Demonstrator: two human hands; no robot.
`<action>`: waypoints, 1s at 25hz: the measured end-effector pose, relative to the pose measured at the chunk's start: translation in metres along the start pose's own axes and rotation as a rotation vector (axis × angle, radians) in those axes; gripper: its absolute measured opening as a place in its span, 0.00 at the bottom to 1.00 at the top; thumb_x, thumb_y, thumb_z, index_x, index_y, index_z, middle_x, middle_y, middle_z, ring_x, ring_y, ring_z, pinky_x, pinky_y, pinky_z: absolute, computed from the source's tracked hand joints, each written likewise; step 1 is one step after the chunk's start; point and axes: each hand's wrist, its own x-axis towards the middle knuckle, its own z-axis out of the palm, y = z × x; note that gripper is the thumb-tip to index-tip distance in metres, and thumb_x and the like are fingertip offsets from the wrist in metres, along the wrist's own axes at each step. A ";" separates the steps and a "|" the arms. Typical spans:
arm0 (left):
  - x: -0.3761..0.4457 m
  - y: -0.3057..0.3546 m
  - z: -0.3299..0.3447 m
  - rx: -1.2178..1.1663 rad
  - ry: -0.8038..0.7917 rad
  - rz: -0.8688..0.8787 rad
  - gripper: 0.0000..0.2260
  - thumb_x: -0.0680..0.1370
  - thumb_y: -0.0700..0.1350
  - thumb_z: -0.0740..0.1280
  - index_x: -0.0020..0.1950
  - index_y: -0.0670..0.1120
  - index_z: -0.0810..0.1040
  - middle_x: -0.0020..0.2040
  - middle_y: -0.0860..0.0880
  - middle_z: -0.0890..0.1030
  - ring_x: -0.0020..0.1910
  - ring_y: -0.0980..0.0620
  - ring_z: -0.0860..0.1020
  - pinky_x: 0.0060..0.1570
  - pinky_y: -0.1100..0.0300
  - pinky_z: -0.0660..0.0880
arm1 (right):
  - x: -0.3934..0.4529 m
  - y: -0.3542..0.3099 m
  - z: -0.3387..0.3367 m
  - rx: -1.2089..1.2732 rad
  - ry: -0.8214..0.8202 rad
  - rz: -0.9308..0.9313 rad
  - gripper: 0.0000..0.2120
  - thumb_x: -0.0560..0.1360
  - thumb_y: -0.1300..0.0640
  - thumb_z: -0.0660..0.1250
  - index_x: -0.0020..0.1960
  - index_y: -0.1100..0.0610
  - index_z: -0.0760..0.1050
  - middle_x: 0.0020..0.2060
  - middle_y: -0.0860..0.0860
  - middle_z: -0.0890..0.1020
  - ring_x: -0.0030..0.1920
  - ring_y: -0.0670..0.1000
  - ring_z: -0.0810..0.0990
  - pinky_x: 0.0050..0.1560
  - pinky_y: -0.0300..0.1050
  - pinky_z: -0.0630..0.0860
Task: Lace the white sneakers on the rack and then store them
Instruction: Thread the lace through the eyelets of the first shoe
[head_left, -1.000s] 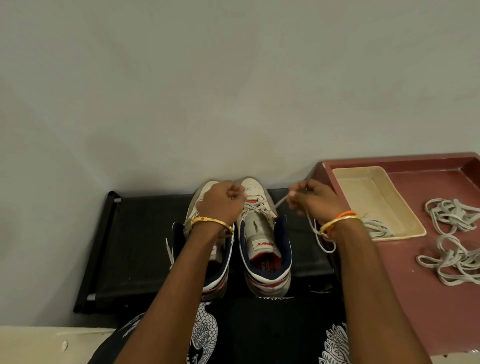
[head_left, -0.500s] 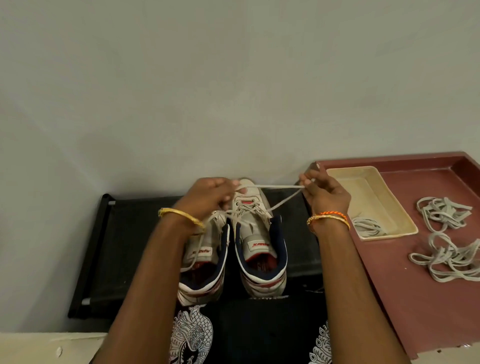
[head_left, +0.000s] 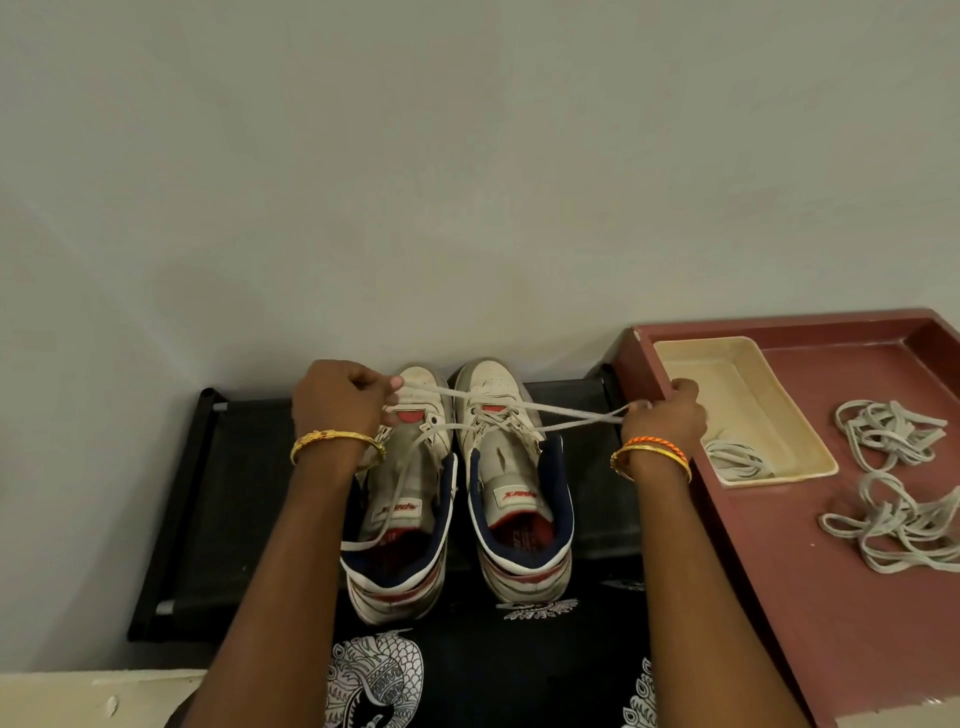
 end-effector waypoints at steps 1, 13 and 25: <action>-0.003 0.005 0.004 -0.073 -0.102 0.005 0.05 0.76 0.38 0.68 0.40 0.42 0.80 0.37 0.45 0.83 0.24 0.57 0.79 0.30 0.64 0.76 | -0.004 -0.004 -0.001 -0.146 0.015 -0.063 0.17 0.74 0.67 0.66 0.62 0.64 0.71 0.61 0.64 0.69 0.57 0.62 0.74 0.58 0.54 0.75; -0.015 0.007 0.058 0.154 -0.472 -0.003 0.20 0.71 0.52 0.73 0.58 0.43 0.78 0.52 0.46 0.81 0.52 0.48 0.78 0.56 0.56 0.75 | -0.035 -0.031 0.010 0.104 -0.516 -0.517 0.07 0.76 0.64 0.65 0.49 0.59 0.81 0.36 0.52 0.83 0.30 0.43 0.80 0.39 0.40 0.79; 0.012 -0.014 0.060 0.216 -0.508 -0.166 0.10 0.71 0.37 0.72 0.52 0.41 0.83 0.53 0.46 0.83 0.55 0.48 0.77 0.59 0.58 0.70 | -0.047 -0.025 0.038 -0.035 -0.433 -0.256 0.03 0.72 0.63 0.71 0.43 0.59 0.83 0.41 0.53 0.84 0.43 0.49 0.81 0.53 0.42 0.77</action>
